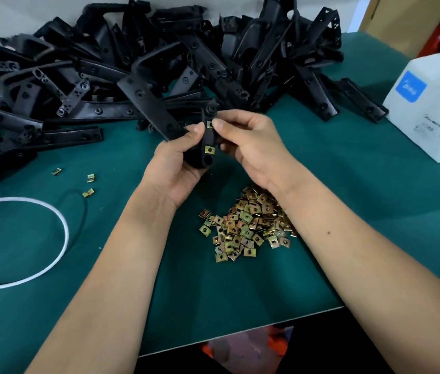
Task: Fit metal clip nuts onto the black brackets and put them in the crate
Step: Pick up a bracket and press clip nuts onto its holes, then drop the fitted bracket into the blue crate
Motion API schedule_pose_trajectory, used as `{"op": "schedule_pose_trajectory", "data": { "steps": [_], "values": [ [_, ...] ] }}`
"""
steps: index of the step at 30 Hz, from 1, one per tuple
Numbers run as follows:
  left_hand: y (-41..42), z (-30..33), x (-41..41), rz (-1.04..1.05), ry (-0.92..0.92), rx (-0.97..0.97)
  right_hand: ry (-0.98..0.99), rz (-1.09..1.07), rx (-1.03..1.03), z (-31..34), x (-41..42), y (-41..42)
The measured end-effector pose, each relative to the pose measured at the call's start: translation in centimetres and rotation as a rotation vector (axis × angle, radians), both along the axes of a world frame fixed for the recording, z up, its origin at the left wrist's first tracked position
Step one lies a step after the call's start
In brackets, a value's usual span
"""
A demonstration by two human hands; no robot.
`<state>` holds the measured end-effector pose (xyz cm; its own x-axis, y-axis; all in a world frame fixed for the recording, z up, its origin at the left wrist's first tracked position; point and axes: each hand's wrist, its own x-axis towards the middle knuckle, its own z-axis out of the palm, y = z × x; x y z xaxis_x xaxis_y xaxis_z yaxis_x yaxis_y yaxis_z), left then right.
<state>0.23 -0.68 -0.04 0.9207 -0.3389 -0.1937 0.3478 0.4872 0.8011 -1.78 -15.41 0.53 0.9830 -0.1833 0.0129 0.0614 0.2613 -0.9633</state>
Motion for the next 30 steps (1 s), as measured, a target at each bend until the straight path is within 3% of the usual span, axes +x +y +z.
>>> {"op": "schedule_pose_trajectory", "data": {
  "steps": [5, 8, 13, 18, 21, 24, 27, 30],
  "values": [
    [-5.0, 1.4, -2.6, 0.150, -0.156, 0.073, 0.009, -0.194, -0.177, 1.3, -2.9, -2.0],
    [-10.8, 3.0, -5.1, 0.119, -0.231, 0.063, -0.027, -0.291, -0.151, 2.6, -5.7, -5.4],
    [-22.3, 5.1, -11.5, -0.065, -0.443, 0.160, -0.031, -0.642, -0.087, 3.1, -13.4, -15.4],
    [-31.2, 3.5, -20.1, -0.398, -0.668, 0.300, -0.034, -1.004, -0.007, -0.2, -26.7, -25.2],
    [-35.5, 0.9, -26.3, -0.765, -0.636, 0.380, 0.176, -1.318, -0.080, -5.3, -34.6, -29.5],
    [-37.9, -4.5, -30.9, -1.095, -0.511, 0.565, 0.530, -1.464, -0.108, -11.5, -40.7, -31.6],
    [-38.2, -9.3, -33.4, -1.261, -0.246, 0.632, 0.827, -1.423, -0.078, -17.3, -44.7, -32.1],
    [-38.0, -12.0, -33.9, -1.331, -0.120, 0.736, 1.163, -1.321, -0.179, -20.4, -47.4, -31.8]
  ]
}}
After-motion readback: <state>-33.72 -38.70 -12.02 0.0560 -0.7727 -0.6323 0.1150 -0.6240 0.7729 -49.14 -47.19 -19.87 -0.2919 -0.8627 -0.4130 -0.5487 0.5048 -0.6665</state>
